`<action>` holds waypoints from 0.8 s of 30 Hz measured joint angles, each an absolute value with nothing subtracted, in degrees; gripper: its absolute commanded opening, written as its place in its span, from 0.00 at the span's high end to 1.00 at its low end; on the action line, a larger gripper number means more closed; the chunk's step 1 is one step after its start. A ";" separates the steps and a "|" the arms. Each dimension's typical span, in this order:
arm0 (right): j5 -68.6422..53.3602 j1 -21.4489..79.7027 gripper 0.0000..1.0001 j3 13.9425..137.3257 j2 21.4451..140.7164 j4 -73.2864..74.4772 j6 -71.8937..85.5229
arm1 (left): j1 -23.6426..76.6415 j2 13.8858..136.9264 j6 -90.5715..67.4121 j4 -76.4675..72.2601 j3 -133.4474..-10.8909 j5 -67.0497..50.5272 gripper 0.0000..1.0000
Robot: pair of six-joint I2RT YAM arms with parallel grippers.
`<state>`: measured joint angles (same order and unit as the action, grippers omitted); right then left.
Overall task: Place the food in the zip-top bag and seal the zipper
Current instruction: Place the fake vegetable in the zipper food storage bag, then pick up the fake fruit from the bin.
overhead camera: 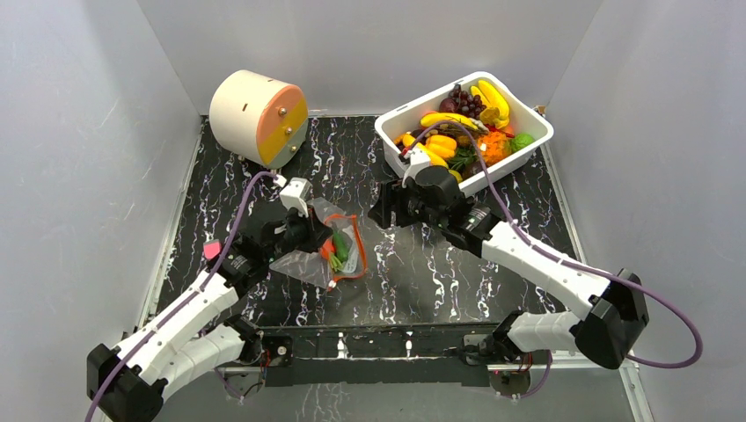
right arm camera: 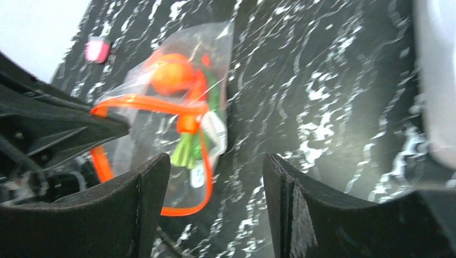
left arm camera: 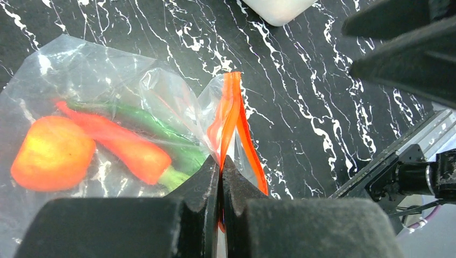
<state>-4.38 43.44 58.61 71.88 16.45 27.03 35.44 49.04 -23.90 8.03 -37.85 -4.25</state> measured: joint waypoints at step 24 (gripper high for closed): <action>19.11 33.43 0.45 76.27 91.53 17.02 2.61 | 35.44 48.07 -17.96 13.80 -40.21 -6.68 1.00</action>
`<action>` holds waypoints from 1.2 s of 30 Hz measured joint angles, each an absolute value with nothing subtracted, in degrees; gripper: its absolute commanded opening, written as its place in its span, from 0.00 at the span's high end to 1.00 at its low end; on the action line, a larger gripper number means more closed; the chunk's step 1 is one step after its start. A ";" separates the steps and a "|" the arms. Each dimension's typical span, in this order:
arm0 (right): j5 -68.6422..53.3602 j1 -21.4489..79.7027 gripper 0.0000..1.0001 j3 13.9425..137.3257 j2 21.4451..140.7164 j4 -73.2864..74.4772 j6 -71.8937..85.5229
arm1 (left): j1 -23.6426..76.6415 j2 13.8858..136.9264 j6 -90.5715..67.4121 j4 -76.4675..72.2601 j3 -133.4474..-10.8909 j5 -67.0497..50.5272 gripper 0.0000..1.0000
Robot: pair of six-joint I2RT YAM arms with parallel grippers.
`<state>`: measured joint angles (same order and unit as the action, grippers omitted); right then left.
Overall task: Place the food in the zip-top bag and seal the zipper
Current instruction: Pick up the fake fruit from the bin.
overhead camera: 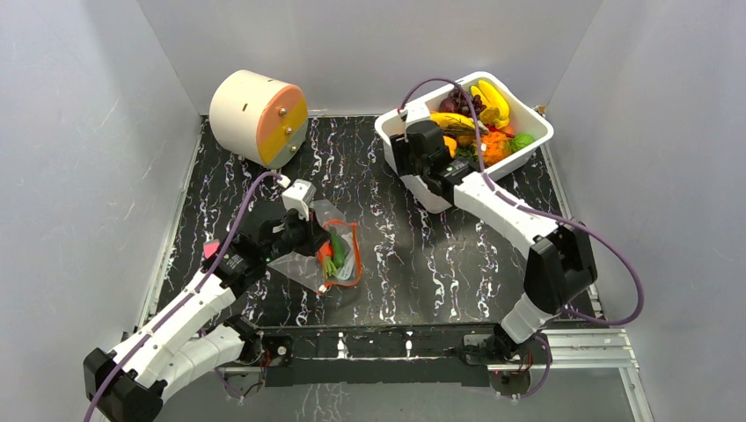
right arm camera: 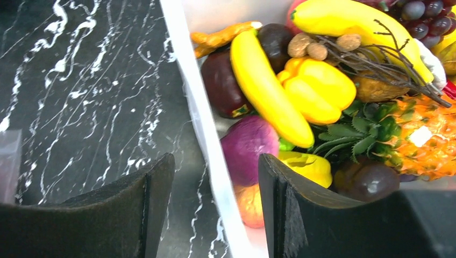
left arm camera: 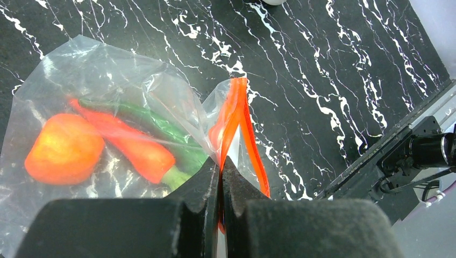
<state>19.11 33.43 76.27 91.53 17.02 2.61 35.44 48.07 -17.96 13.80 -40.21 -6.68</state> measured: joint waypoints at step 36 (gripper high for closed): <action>2.59 20.18 0.44 96.03 115.98 22.79 -11.60 | 35.44 47.16 -17.52 13.96 -40.21 -6.68 1.00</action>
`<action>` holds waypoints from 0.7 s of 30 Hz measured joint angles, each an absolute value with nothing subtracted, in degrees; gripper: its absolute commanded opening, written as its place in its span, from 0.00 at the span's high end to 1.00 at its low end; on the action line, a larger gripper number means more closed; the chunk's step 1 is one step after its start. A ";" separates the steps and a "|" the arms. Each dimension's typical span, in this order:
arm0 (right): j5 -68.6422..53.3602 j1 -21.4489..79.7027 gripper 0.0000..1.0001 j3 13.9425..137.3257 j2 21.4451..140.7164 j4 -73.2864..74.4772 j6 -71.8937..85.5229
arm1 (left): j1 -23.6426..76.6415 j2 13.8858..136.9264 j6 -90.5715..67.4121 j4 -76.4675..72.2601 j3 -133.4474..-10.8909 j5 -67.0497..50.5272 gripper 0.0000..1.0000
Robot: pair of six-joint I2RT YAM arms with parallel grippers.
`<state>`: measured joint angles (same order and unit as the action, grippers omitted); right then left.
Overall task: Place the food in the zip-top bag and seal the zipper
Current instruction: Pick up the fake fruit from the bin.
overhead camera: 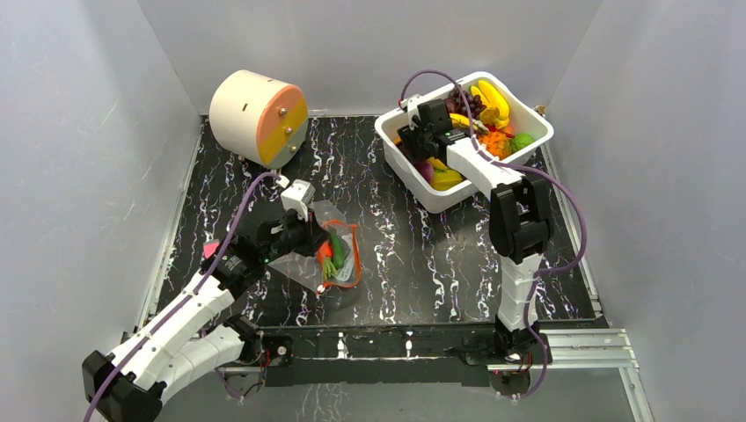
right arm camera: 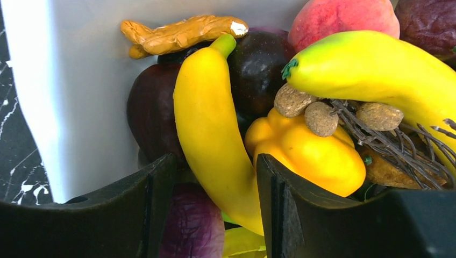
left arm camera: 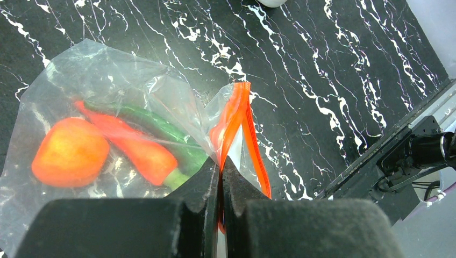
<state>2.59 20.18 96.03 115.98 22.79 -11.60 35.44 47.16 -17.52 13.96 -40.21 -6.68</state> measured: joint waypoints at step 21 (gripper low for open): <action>4.78 20.25 0.65 98.17 117.75 25.39 -15.09 | 35.44 47.42 -17.41 13.93 -40.21 -6.70 1.00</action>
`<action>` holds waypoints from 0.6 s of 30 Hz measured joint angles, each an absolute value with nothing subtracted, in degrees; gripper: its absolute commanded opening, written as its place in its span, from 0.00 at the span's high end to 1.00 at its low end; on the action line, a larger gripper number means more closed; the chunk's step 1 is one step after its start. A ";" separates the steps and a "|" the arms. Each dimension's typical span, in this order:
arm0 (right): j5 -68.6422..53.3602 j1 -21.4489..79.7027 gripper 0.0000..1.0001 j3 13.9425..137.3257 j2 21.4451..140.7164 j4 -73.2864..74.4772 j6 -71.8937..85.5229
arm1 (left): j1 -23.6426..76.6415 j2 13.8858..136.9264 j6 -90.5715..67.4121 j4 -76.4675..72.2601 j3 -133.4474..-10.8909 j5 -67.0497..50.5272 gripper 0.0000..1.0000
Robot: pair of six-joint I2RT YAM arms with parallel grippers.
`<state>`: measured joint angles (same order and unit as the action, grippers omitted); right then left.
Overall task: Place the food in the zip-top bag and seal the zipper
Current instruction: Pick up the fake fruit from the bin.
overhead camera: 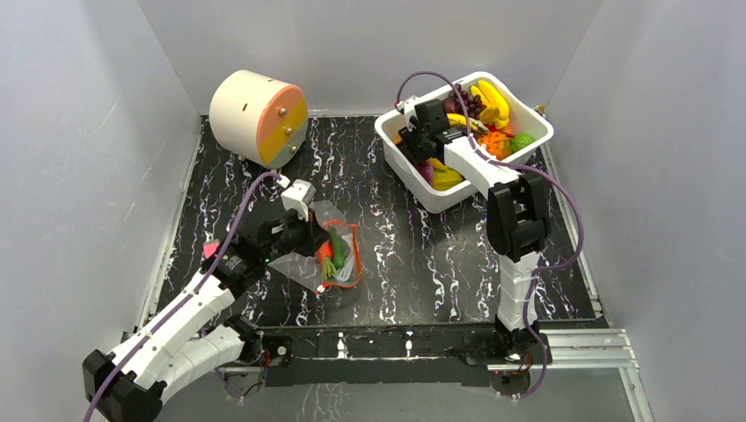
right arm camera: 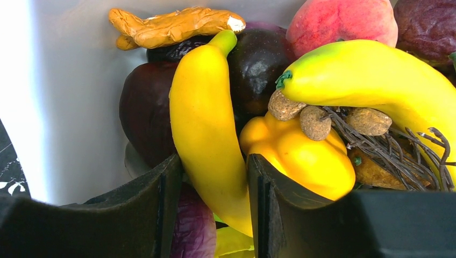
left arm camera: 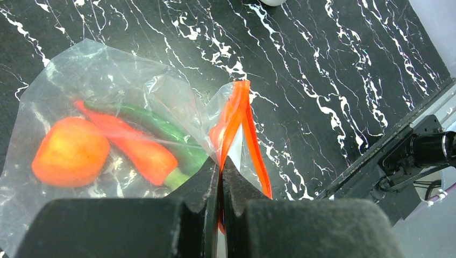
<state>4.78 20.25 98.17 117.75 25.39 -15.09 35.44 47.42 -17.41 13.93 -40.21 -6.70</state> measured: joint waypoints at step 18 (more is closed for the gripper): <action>4.84 20.27 0.72 96.64 112.60 25.52 -12.40 | 35.44 47.46 -17.28 13.91 -40.21 -6.50 1.00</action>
<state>4.84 20.27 96.64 112.60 25.52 -12.40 35.44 47.46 -17.28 13.91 -40.21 -6.50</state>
